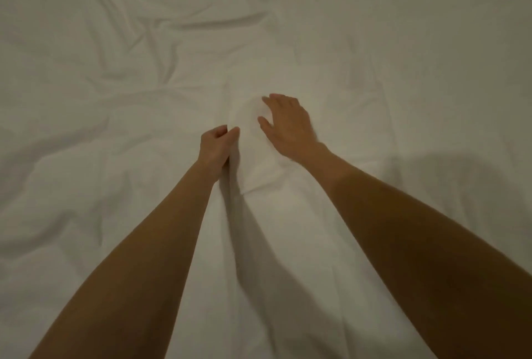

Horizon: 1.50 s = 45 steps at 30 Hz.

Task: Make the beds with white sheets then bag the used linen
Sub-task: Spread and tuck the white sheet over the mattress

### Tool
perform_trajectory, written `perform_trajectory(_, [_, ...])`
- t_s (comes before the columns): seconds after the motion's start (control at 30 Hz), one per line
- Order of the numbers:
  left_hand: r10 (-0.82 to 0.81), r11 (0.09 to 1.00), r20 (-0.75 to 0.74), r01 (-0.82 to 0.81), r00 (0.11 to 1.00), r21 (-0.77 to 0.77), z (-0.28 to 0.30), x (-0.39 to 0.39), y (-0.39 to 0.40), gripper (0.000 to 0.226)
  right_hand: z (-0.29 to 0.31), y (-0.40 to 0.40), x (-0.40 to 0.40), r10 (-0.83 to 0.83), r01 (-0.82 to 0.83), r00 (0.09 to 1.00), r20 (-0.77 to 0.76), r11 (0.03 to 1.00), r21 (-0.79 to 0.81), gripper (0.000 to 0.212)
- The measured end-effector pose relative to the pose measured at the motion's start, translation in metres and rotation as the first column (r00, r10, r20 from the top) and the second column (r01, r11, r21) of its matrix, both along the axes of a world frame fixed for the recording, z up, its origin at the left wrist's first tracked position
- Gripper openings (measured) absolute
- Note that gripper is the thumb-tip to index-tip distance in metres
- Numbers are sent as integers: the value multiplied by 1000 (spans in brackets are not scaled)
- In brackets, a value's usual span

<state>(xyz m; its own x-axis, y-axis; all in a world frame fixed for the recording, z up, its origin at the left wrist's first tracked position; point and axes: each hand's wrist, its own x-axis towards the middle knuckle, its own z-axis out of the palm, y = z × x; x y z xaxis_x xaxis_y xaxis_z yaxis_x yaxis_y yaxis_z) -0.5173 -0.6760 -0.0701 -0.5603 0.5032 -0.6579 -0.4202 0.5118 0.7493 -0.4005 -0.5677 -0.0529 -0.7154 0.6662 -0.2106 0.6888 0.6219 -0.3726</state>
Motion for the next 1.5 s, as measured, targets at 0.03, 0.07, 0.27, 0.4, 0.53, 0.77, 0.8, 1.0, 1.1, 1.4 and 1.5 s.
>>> perform_trajectory(0.03, [10,1000,3,-10,1000,4,-2,-7,7,13,0,12,-14,30,-30,1000,10,1000,-3,52])
perform_trajectory(0.07, [22,1000,5,-22,1000,4,-6,-15,13,12,0,22,-29,46,-45,999,24,999,-24,54])
perform_trajectory(0.27, [62,998,76,-64,995,25,-22,-35,23,10,-13,43,-85,128,-97,973,194,982,-161,58])
perform_trajectory(0.4, [96,988,232,-121,968,98,-6,-32,18,15,-19,48,-93,177,-132,975,131,946,-295,31])
perform_trajectory(0.53, [-67,998,378,57,923,36,7,-7,-29,33,-18,58,-94,201,-175,978,55,936,-306,35])
perform_trajectory(0.77, [-389,879,256,440,885,-185,-1,33,-84,13,-14,55,-107,276,-262,960,39,941,-213,36])
perform_trajectory(0.8, [-391,873,233,439,891,-215,-4,33,-85,16,-15,59,-109,274,-262,961,44,948,-181,34])
perform_trajectory(1.0, [-357,873,259,419,898,-250,-6,32,-86,27,-22,54,-99,170,-171,985,-20,983,-69,31])
perform_trajectory(1.1, [-221,940,230,270,948,-210,-3,35,-80,27,-16,85,-58,-38,46,988,-152,998,49,50])
perform_trajectory(1.4, [58,987,-49,-65,997,-145,1,45,-39,20,-22,82,132,-613,627,719,-327,776,-76,71])
perform_trajectory(1.5, [32,976,-43,-41,999,-212,3,73,-68,18,-23,47,179,-776,757,582,-243,626,-188,69])
